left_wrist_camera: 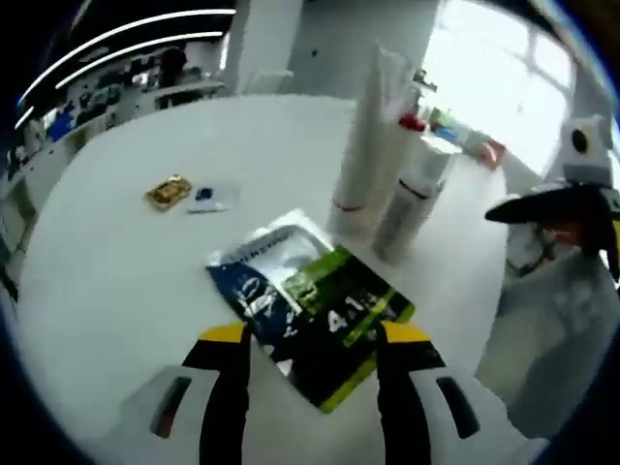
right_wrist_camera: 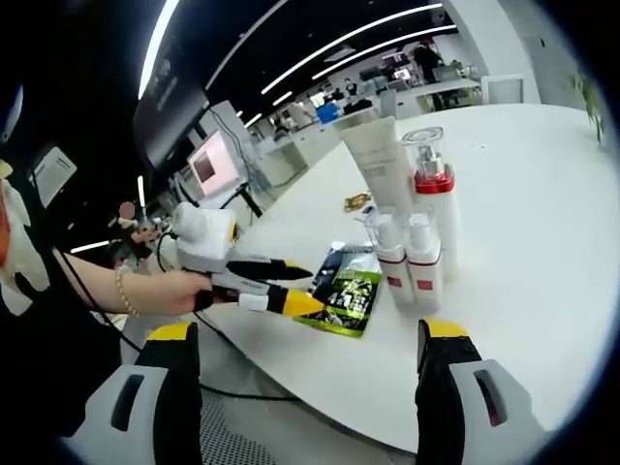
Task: Arrange the skincare products in the storage area until every visible bottle or jar stands upright without overlapping.
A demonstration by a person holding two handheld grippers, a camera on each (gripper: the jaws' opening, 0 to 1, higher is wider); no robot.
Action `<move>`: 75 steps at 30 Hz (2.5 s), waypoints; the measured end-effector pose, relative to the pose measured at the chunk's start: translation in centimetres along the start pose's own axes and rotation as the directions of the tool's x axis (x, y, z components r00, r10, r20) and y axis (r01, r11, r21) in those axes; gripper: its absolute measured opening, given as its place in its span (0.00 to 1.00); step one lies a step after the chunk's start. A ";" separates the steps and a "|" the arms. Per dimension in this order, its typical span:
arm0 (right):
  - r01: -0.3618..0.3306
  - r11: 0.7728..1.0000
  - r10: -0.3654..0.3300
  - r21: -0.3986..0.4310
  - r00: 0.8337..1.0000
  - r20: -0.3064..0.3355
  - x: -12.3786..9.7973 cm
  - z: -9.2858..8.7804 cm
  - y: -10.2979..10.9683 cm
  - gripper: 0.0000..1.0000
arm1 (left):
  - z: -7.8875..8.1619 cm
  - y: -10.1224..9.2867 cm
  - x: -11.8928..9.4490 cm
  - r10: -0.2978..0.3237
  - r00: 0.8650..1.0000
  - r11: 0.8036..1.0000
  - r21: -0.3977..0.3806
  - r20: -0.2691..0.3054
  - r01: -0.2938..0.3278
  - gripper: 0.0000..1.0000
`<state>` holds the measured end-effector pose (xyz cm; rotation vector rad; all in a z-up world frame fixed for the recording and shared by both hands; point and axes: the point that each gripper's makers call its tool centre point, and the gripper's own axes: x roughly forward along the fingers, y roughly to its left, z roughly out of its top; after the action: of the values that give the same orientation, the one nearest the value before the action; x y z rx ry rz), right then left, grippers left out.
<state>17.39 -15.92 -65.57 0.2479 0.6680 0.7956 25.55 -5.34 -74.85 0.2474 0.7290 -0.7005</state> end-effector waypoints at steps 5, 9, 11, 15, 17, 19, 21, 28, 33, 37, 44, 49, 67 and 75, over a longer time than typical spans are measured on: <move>0.000 1.000 0.000 0.002 1.000 0.000 0.0 -0.1 -0.2 0.93 | 0.8 -0.1 1.3 -0.024 1.000 0.997 0.073 -0.011 0.025 0.49; 0.004 1.000 -0.004 0.006 1.000 0.004 -0.1 0.0 -0.3 0.93 | 0.5 0.2 2.0 -0.038 0.998 0.991 0.124 -0.053 0.044 0.50; 0.005 1.000 -0.005 0.008 1.000 0.006 -0.1 0.0 -0.3 0.93 | 0.4 0.5 2.0 -0.039 0.997 0.990 0.131 -0.071 0.049 0.52; 0.006 1.000 -0.006 0.009 1.000 0.004 -0.1 0.0 -0.4 0.93 | 0.2 0.9 2.3 -0.061 0.995 0.990 0.120 -0.077 0.070 0.56; 0.006 1.000 -0.006 0.009 1.000 0.003 -0.1 -0.1 -0.3 0.93 | 0.2 1.0 2.5 -0.069 0.994 0.989 0.125 -0.082 0.078 0.57; 0.006 1.000 -0.006 0.010 1.000 0.001 0.0 -0.1 -0.3 0.93 | 0.0 0.9 2.6 -0.084 0.992 0.989 0.117 -0.090 0.095 0.57; 0.006 1.000 -0.006 0.011 1.000 0.001 0.0 -0.1 -0.4 0.93 | 0.1 1.0 2.8 -0.091 0.992 0.985 0.136 -0.087 0.103 0.59; 0.005 1.000 -0.005 0.011 1.000 -0.002 0.0 -0.1 -0.4 0.93 | 0.3 1.7 3.1 -0.108 0.990 0.979 0.165 -0.095 0.123 0.66; 0.005 1.000 -0.006 0.013 1.000 0.001 0.0 -0.1 -0.4 0.93 | 0.3 1.6 3.0 -0.107 0.989 0.977 0.173 -0.100 0.123 0.67; 0.005 1.000 -0.005 0.015 1.000 0.003 0.0 -0.1 -0.3 0.93 | 0.1 1.6 3.1 -0.109 0.988 0.978 0.165 -0.106 0.126 0.65; 0.006 1.000 -0.006 0.011 1.000 -0.001 0.0 -0.1 -0.3 0.93 | 0.2 1.4 3.0 -0.111 0.987 0.980 0.153 -0.116 0.128 0.64; 0.005 1.000 -0.005 0.013 1.000 0.000 0.0 -0.2 -0.5 0.93 | 0.7 0.9 2.7 -0.117 0.988 0.979 0.157 -0.105 0.132 0.66; 0.033 0.999 -0.033 -0.018 0.999 -0.006 -0.4 0.0 -1.4 0.97 | 1.1 1.9 0.4 -0.083 0.995 0.991 0.103 -0.064 0.089 0.74; 0.050 0.998 -0.050 -0.030 0.999 -0.008 -0.6 -0.1 -1.9 0.98 | 1.3 2.1 -1.5 -0.072 0.997 0.995 0.061 -0.027 0.074 0.79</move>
<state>18.08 -17.68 -66.24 0.2003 0.6677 0.7587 26.79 -3.62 -72.90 0.2878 0.7437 -0.7914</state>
